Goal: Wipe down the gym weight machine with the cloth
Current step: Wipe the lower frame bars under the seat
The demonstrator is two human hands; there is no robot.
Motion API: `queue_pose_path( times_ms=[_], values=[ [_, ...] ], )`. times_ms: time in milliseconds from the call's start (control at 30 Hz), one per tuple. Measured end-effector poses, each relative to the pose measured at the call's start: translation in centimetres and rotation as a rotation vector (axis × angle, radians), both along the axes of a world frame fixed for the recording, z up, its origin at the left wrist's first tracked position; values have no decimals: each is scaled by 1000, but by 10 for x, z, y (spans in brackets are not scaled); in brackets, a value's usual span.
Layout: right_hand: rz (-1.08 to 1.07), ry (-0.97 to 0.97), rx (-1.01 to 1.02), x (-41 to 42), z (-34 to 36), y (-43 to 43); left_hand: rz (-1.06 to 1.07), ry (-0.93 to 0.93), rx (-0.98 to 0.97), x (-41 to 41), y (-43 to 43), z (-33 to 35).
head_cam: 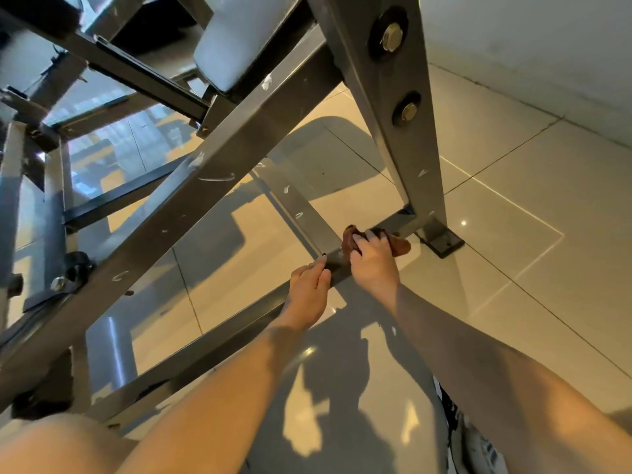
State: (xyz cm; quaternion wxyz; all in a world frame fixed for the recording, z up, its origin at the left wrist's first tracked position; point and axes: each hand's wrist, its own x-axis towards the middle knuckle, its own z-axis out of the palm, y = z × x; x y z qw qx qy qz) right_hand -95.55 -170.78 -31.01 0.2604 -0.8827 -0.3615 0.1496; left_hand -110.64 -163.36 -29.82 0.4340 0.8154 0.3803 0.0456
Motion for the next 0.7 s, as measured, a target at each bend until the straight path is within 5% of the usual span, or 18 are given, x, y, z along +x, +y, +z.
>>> queue_pose_path(
  times_ms=[233,433,700],
  values=[
    [300,40,101,-27,-2,-11,-7,-61,-15,1,2,-14],
    [-30,-52,24,15,7,-7,-1,51,14,-7,1,-10],
    [297,17,133,-31,-2,-2,215,-242,2,-1,-8,-20]
  ],
)
